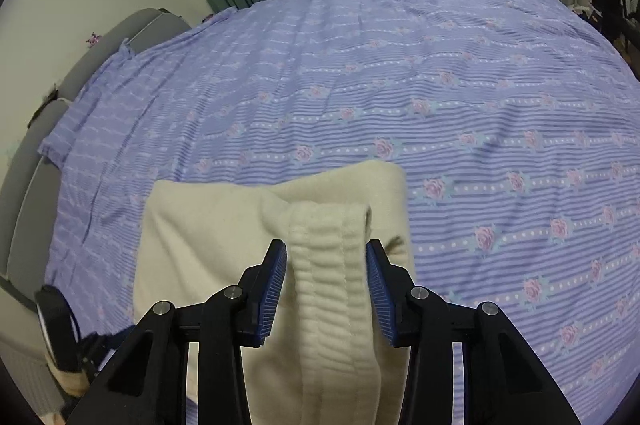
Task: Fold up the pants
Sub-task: 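Open the left tool and press the folded cream trousers flat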
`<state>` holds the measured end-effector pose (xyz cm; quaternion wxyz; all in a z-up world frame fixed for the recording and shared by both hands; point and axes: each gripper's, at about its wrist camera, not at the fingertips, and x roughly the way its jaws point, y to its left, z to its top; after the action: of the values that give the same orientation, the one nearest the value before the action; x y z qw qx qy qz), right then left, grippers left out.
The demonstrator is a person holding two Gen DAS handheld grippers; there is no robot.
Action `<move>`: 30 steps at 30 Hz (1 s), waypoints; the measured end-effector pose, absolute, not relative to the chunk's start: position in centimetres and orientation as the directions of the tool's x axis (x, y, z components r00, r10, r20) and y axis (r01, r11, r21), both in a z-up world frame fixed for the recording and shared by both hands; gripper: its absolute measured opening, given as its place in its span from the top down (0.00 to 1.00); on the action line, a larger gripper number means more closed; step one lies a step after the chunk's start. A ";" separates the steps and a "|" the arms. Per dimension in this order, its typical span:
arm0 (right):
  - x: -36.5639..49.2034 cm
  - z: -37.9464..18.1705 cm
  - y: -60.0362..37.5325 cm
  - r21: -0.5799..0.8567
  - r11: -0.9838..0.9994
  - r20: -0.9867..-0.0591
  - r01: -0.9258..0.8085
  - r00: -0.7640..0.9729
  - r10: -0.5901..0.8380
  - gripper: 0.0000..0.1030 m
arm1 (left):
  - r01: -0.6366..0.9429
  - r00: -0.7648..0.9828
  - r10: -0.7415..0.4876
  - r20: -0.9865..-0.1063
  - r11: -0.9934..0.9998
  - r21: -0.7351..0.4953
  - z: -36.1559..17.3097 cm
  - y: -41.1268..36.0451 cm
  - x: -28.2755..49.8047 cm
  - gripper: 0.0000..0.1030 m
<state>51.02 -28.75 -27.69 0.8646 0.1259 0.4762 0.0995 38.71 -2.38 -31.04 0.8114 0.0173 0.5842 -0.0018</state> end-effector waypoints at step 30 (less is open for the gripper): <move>50.2 -26.0 -30.5 0.008 0.997 -0.865 0.071 0.500 -0.028 0.38 | 0.030 0.298 0.034 -0.954 0.999 0.045 -28.6 -2.3 38.7 0.23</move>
<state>50.15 -30.49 -25.97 0.8658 0.0213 0.4990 -0.0285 38.71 -2.25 -28.60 0.8051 0.0269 0.5925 0.0015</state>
